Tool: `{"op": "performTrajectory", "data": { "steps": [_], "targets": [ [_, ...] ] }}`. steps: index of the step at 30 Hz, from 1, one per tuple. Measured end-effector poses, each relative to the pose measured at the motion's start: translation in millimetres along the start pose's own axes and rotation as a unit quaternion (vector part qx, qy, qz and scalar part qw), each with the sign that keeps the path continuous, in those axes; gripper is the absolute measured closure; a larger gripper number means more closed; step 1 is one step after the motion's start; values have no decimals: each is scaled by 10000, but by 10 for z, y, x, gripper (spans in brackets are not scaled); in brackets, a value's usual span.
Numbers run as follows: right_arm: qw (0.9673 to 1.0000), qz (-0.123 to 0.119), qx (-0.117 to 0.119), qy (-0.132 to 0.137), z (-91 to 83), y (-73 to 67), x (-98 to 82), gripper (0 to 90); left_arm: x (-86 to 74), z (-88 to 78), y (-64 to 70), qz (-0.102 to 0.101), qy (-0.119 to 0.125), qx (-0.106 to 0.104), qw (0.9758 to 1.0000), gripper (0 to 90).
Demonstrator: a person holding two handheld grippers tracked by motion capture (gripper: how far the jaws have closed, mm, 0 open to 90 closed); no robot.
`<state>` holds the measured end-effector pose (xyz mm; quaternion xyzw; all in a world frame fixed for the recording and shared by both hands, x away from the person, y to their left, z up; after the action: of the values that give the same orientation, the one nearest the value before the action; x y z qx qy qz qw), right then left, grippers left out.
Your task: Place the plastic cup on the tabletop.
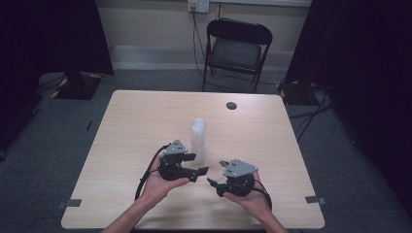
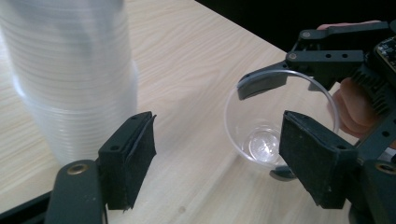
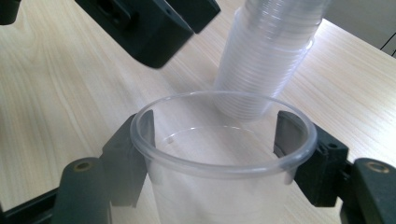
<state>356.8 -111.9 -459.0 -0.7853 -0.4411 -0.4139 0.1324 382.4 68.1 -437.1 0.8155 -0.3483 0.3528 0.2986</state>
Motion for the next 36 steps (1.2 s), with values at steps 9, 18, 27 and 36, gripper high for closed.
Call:
{"op": "performTrajectory", "data": {
  "steps": [9,18,27,36],
  "targets": [
    [9995,296,-47,-14,-12,91,-26,290,-25,-64,-24,132,99,245,9996,212],
    [9983,547,-170,97,-72,211,-35,291,-184,-253,-194,184,132,570,9981,190],
    [9969,741,-206,145,-80,315,-20,290,-306,-347,-319,134,82,727,9972,173],
    [9941,998,-324,275,-51,516,37,290,-455,-392,-349,137,-58,743,9971,168]
  ]
}}
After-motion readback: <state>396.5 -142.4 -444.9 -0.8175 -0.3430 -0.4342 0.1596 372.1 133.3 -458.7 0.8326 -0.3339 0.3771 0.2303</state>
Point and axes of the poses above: each handheld gripper's, and its own axes: z roughly forward along the jaws, x roughly out of its top, y roughly to its right, the point moved 4 cm from there along z, roughly forward along the jaws, and after that the axes turned 6 degrees about -y, right-handed, at the moved point
